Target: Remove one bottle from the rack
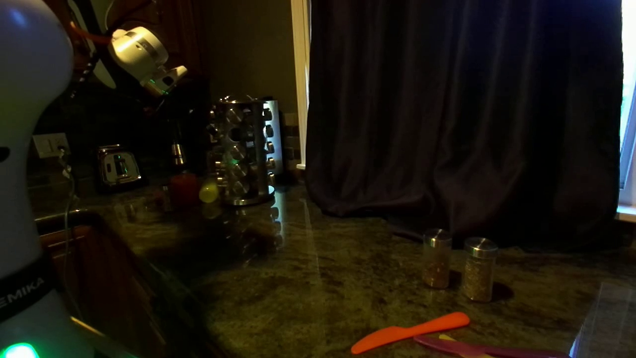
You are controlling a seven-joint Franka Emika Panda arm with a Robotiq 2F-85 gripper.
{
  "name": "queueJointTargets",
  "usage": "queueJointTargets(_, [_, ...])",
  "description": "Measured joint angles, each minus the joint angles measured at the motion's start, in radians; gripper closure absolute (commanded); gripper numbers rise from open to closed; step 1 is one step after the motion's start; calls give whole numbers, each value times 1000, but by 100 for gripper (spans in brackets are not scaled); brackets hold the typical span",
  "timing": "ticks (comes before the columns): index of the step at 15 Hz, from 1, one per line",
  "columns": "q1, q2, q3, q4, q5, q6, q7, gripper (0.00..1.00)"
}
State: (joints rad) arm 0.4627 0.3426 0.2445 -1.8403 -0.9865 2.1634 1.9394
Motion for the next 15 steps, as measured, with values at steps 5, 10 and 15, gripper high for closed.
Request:
queueJointTargets(5, [-18,-13,7,8,122,0,-117,76])
queueJointTargets(10, [-32,-30,8,7,220,4,-247,76])
queueJointTargets(15, [-37,-59,15,-24,291,66,-381,76])
